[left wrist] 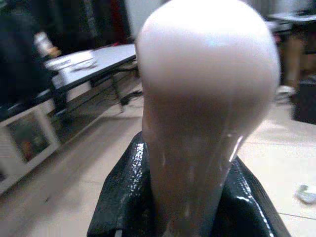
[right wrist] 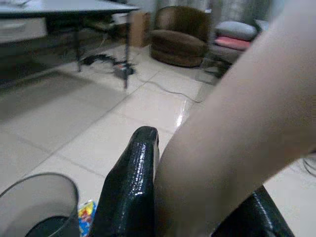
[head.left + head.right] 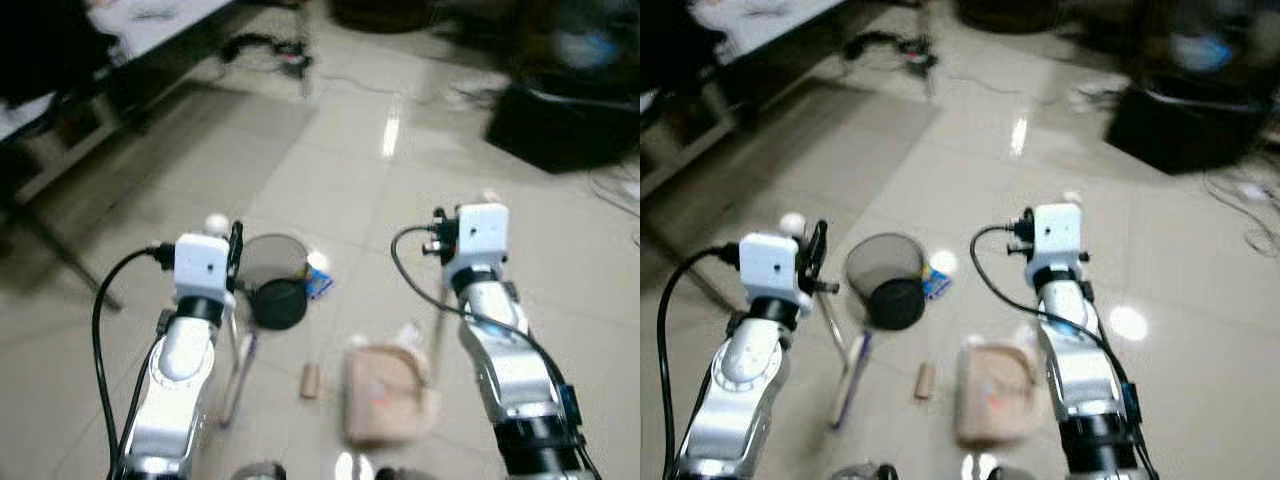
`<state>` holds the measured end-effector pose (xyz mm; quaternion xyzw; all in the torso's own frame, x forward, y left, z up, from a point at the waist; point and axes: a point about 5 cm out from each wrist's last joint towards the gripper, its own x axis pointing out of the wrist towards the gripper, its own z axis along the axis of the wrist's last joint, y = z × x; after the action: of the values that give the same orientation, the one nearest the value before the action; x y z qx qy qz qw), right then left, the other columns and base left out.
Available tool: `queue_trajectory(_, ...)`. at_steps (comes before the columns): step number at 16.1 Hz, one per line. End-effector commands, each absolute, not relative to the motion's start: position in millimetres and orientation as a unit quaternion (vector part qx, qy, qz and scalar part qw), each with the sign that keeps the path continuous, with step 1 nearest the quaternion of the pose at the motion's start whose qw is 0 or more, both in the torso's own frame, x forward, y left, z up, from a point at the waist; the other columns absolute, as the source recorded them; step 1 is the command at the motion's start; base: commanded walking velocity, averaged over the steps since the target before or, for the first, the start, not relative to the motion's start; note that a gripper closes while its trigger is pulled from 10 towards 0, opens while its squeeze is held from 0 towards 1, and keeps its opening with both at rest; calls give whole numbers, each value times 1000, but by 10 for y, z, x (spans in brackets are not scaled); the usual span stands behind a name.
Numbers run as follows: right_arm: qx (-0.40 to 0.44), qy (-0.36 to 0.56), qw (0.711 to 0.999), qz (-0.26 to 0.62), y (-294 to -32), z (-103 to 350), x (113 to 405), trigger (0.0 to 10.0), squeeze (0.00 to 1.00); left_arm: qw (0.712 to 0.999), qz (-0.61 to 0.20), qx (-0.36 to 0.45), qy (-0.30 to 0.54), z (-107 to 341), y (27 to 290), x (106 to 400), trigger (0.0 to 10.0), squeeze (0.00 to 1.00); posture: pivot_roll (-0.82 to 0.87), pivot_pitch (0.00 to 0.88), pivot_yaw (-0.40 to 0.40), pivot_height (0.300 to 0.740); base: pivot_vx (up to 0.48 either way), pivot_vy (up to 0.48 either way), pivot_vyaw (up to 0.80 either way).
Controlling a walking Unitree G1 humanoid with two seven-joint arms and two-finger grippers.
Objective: Sweep floor
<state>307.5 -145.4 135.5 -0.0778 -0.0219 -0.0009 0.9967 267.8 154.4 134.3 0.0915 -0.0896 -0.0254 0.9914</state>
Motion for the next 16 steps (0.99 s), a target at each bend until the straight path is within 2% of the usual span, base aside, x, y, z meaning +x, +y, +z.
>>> queue_trajectory(1,-57,-42,997,6,-1393,1454,3064,10000,0,991,-12,103,-84,1340,1620,2655,10000,0,-42,46,32,740,345,0,0)
queue_trajectory(6,-37,-36,999,-7,-1420,1446,3068,10000,0,990,-30,108,-81,1338,1584,2677,10000,0,-51,45,46,740,347,0,0)
queue_trajectory(8,-9,-27,1000,-12,-1429,1421,3034,10000,0,990,-44,107,-78,1323,1552,2691,10000,0,-53,47,48,740,328,0,-800)
queue_trajectory(10,-13,-23,1000,-15,-1451,1398,2986,10000,0,990,-66,104,-70,1281,1503,2677,10000,0,-63,51,57,740,0,0,-781)
queue_trajectory(16,-50,-18,998,-16,-1474,1311,2992,10000,0,990,-75,117,-38,1103,1488,2671,10000,0,-70,63,61,740,0,0,0)
